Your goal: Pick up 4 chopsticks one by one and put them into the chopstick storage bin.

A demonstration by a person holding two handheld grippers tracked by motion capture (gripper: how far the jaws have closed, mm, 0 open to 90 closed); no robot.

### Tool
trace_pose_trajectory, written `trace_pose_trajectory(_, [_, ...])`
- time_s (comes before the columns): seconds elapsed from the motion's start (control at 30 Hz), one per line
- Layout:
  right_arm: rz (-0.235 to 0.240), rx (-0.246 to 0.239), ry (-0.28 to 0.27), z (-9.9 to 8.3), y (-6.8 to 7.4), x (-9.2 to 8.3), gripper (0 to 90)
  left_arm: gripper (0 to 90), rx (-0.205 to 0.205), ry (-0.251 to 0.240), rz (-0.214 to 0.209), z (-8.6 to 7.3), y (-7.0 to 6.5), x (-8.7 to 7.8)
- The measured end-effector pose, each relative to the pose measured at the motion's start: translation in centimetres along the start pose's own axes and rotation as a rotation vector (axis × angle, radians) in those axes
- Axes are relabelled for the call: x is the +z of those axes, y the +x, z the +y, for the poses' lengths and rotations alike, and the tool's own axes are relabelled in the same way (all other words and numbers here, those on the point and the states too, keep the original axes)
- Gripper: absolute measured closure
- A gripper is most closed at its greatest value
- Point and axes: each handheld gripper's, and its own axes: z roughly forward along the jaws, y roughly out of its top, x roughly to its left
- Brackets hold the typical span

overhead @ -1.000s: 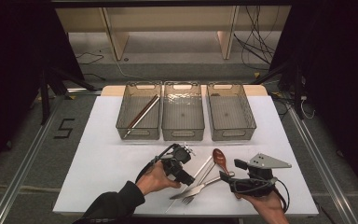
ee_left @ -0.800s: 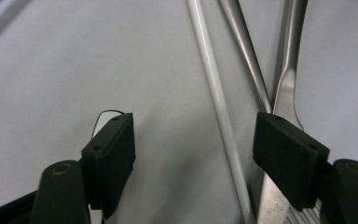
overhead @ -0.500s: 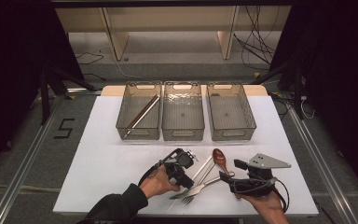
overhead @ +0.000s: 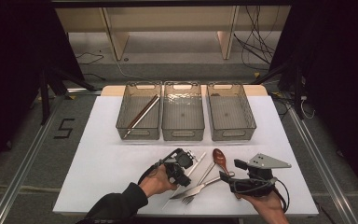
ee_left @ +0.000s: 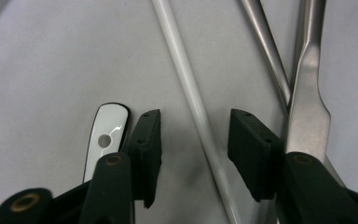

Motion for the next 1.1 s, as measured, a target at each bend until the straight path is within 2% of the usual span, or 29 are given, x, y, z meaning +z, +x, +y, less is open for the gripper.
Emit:
trace_pose_trajectory(0.27, [-0.001, 0.000, 0.000, 0.0, 0.0, 0.0, 28.8, 75.9, 0.013, 0.002, 0.000, -0.1, 0.4, -0.1])
trace_pose_trajectory(0.47, [-0.001, 0.001, 0.002, 0.0, 0.0, 0.0, 28.8, 77.9, -0.014, 0.010, -0.014, 0.1, 0.6, -0.1])
trace_pose_trajectory(0.7, [0.000, -0.001, 0.002, 0.0, 0.0, 0.0, 28.8, 80.8, -0.026, 0.014, -0.029, 0.0, 1.1, -0.2])
trace_pose_trajectory(0.93, [-0.001, 0.001, 0.002, 0.0, 0.0, 0.0, 28.8, 84.2, 0.007, 0.030, -0.001, 0.1, 1.0, -0.2])
trace_pose_trajectory(1.1, [-0.001, -0.002, 0.001, 0.0, 0.0, 0.0, 28.8, 84.2, 0.007, 0.031, -0.004, 0.1, 1.0, -0.2])
